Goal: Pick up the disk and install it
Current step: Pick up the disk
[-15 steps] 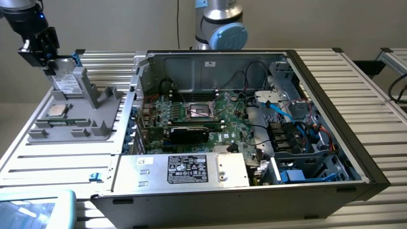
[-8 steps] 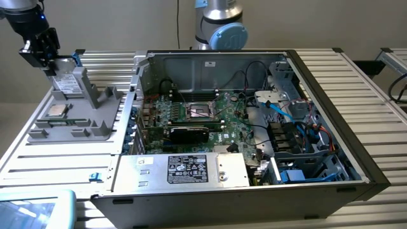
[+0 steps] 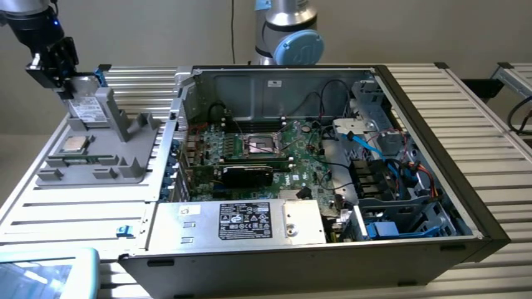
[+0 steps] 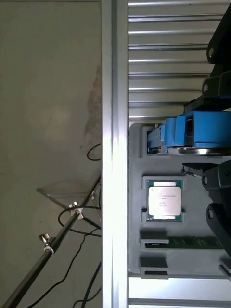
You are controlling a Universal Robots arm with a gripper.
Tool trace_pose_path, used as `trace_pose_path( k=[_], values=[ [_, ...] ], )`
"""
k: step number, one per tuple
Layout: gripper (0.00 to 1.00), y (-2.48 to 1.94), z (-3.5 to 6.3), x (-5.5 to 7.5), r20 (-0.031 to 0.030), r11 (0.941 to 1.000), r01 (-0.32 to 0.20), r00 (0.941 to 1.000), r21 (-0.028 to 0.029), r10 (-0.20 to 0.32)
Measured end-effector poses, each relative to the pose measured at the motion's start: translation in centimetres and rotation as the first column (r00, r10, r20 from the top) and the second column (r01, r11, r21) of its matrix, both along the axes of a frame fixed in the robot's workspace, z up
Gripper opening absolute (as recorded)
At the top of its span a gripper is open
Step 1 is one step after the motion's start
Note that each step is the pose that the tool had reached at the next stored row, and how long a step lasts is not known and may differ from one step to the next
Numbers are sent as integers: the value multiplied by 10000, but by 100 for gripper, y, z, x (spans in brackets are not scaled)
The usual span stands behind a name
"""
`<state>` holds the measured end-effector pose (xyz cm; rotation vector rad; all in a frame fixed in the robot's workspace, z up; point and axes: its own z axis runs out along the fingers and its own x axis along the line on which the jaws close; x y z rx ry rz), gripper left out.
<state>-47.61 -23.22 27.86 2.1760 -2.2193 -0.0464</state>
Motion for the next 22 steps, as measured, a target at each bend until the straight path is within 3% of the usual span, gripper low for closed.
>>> trace_pose_path(
  k=[3, 10, 16, 22],
  values=[
    [37, 0, -3, -1, -3, 10000, 0, 10000, -2, 0],
    [37, 0, -3, -4, -2, 10000, 0, 10000, -11, 0],
    [37, 0, 56, -4, 38, 10000, 0, 10000, -37, 0],
    [37, 0, 203, -4, 78, 10000, 1, 10000, -70, 0]
  ],
)
